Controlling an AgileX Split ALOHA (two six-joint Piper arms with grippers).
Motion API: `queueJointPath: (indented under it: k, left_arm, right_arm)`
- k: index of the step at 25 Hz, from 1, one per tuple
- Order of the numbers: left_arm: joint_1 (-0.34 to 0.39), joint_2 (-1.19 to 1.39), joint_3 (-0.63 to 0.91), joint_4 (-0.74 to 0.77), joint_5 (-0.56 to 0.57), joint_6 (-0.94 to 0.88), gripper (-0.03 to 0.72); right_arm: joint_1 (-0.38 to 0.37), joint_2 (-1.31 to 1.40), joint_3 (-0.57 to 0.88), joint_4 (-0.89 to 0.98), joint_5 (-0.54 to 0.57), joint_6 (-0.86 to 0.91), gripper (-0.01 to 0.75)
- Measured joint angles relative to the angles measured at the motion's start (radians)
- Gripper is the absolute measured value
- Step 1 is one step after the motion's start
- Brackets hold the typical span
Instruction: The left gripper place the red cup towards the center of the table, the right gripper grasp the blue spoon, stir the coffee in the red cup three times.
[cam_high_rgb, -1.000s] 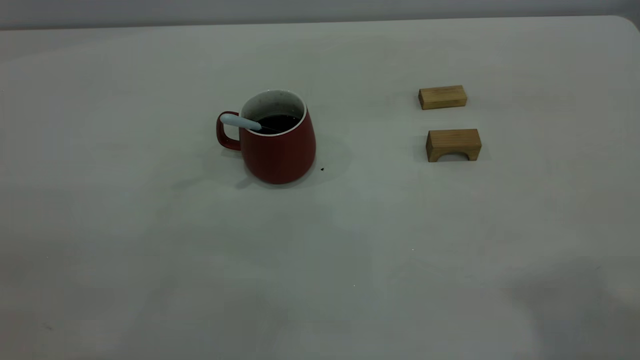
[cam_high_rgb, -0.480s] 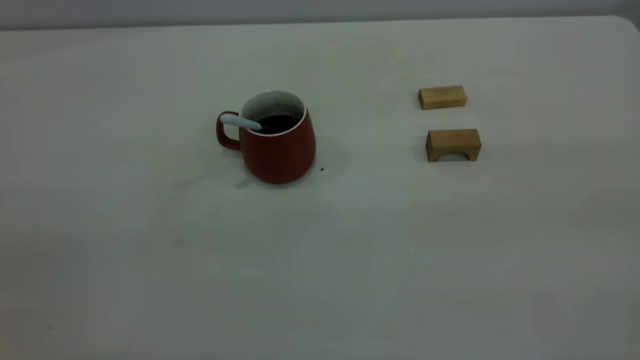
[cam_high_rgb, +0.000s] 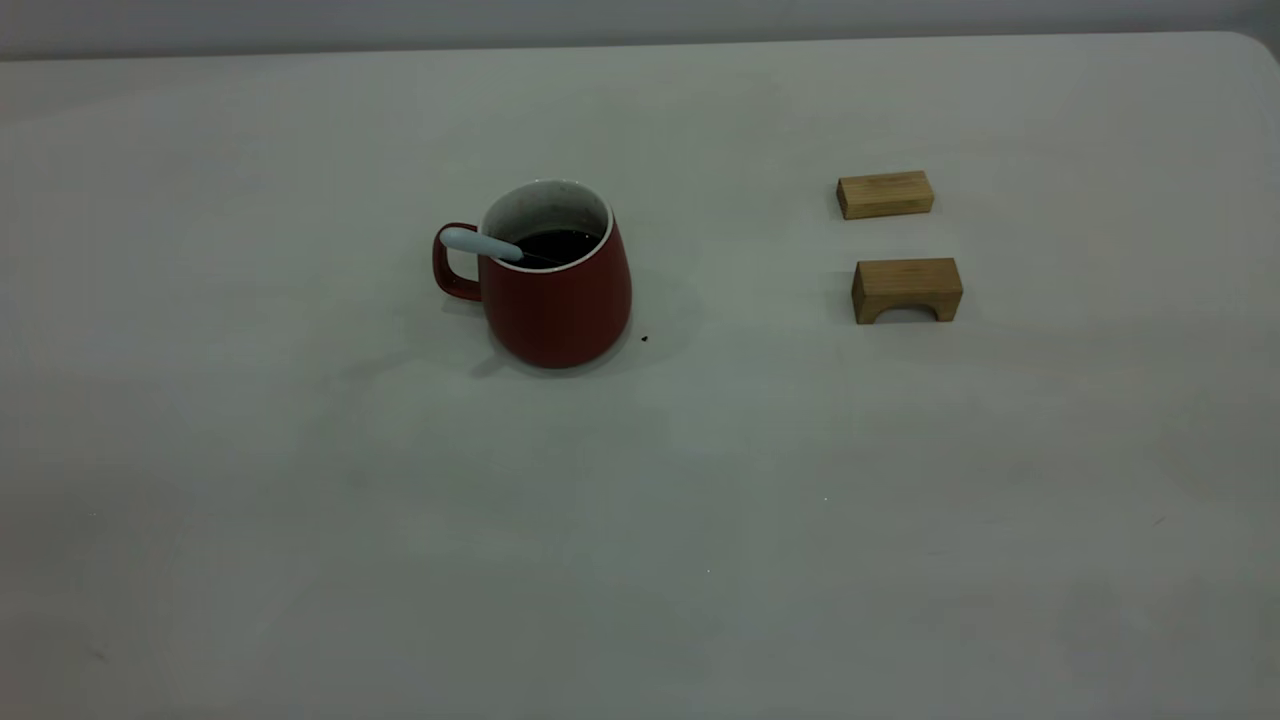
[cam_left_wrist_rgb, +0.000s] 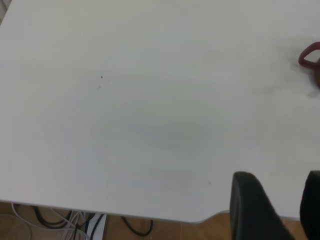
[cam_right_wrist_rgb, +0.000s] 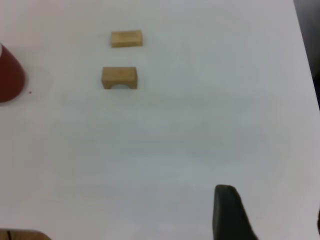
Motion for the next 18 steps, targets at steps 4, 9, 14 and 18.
queueJointPath:
  k: [4, 9, 14, 18]
  left_arm:
    - [0.0, 0.0, 0.0, 0.0, 0.0, 0.0, 0.318]
    - [0.0, 0.0, 0.0, 0.0, 0.0, 0.0, 0.318]
    - [0.0, 0.0, 0.0, 0.0, 0.0, 0.0, 0.318]
    - [0.0, 0.0, 0.0, 0.0, 0.0, 0.0, 0.318]
  right_arm:
    - [0.0, -0.006, 0.0, 0.014, 0.0, -0.021, 0.456]
    - [0.0, -0.006, 0.0, 0.015, 0.0, -0.023, 0.456]
    - [0.0, -0.006, 0.0, 0.015, 0.0, -0.023, 0.456]
    - [0.0, -0.006, 0.0, 0.015, 0.0, -0.023, 0.456]
